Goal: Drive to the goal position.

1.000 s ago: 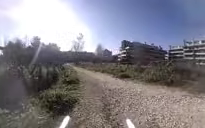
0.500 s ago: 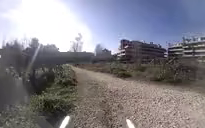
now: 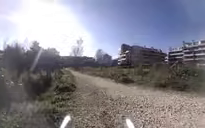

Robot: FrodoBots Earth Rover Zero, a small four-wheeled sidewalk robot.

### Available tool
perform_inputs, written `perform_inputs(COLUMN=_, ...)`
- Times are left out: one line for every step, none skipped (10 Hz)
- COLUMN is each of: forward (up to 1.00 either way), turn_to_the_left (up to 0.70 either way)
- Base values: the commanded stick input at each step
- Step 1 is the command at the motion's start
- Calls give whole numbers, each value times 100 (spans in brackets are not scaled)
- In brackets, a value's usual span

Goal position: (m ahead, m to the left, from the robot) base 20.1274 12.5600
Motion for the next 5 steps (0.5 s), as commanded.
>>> perform_inputs(forward=50, turn_to_the_left=0)
perform_inputs(forward=50, turn_to_the_left=0)
perform_inputs(forward=50, turn_to_the_left=0)
perform_inputs(forward=50, turn_to_the_left=0)
perform_inputs(forward=50, turn_to_the_left=0)
